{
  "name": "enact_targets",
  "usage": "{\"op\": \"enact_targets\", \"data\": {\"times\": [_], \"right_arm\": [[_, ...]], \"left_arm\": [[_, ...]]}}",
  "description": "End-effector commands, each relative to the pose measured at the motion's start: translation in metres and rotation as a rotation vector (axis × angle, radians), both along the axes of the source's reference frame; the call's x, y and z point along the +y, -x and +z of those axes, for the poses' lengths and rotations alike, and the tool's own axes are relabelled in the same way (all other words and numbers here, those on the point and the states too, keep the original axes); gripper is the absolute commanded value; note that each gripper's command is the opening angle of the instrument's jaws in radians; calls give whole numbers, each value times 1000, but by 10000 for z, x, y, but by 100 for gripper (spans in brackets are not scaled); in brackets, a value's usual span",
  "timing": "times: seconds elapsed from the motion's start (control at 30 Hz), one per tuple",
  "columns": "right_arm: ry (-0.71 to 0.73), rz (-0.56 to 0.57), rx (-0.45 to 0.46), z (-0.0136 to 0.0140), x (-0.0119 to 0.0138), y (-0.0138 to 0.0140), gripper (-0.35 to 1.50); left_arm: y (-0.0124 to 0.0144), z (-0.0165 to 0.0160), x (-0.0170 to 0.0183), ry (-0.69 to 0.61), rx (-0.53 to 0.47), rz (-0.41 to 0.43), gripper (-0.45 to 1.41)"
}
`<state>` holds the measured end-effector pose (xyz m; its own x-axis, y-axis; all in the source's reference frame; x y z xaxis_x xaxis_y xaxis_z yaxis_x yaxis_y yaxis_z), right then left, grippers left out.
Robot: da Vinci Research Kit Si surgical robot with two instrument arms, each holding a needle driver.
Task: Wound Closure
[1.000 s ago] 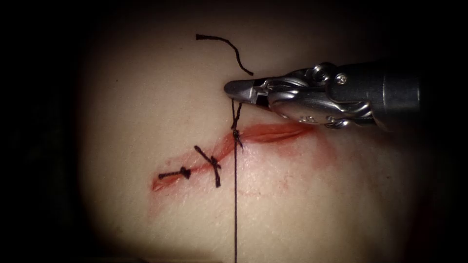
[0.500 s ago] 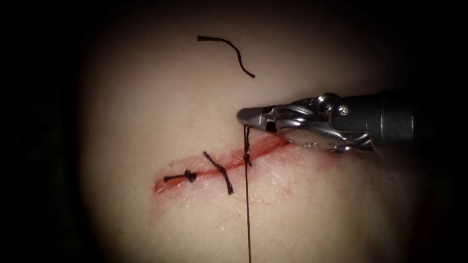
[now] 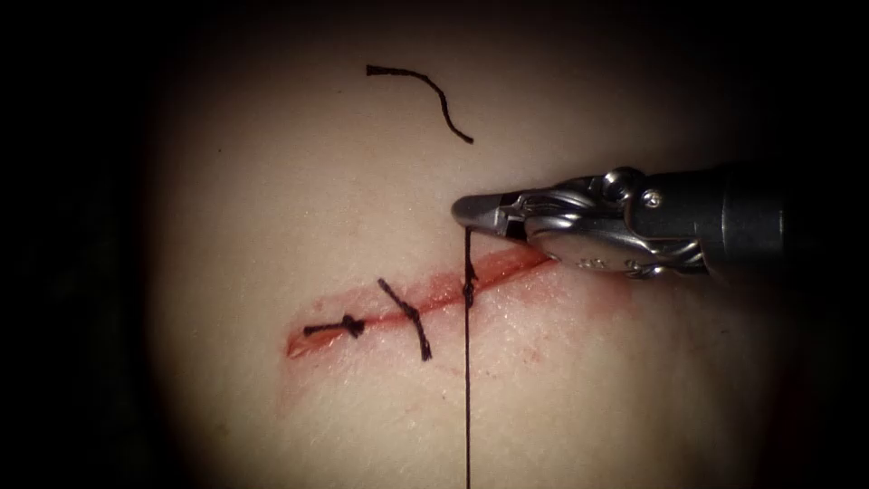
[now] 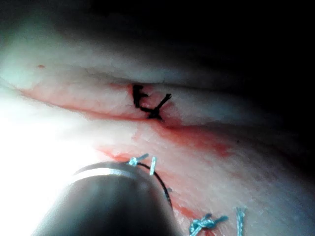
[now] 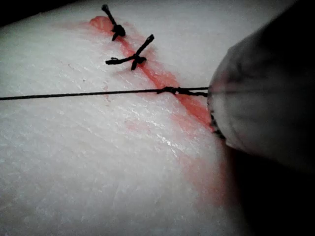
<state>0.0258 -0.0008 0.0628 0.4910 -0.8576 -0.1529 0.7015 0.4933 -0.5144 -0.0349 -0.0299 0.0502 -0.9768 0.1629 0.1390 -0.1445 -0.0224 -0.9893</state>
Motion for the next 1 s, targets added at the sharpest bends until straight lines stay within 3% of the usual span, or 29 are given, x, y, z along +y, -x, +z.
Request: {"op": "enact_targets", "data": {"times": [0.03, 0.2, 0.23, 0.3, 0.33, 0.43, 0.47, 0.57, 0.6, 0.73, 0.9, 0.93, 1.0], "right_arm": [[1, 1, 2, 1, 5, -9, -35], [1, -3, 4, -2, -1, -9, -35], [-39, 54, 3, -5, -7, -10, 0], [-109, 162, 12, -10, -14, -12, 105], [-129, 192, 17, -13, -16, -11, 126], [-195, 266, 38, -38, -22, -5, 118], [-234, 306, 66, -59, -23, 1, 113], [-265, 409, 109, -87, -21, 11, 116], [-321, 515, 156, -105, -18, 18, 120], [-391, 691, 226, -151, -12, 35, 135], [-448, 725, 243, -161, -32, 22, 136], [-486, 710, 262, -161, -35, 20, 135], [-632, 705, 313, -165, -41, 16, 115]], "left_arm": [[4, 5, -3, -1, 0, -2, -45], [4, 3, 9, -13, -25, -49, -45], [-3, -3, 27, -28, -38, -105, -45], [-11, -9, 48, -23, -14, -183, -45], [-16, -12, 64, -9, -2, -223, -45], [-28, -18, 128, 41, 45, -381, -45], [-39, -22, 160, 89, 84, -440, -45], [-57, -27, 189, 147, 122, -503, -45], [-65, -29, 205, 185, 118, -540, -45], [-79, -28, 219, 265, 163, -536, -45], [-77, -29, 218, 265, 165, -536, -45], [-77, -30, 219, 264, 165, -535, -45], [-78, -32, 222, 263, 160, -535, -45]]}}
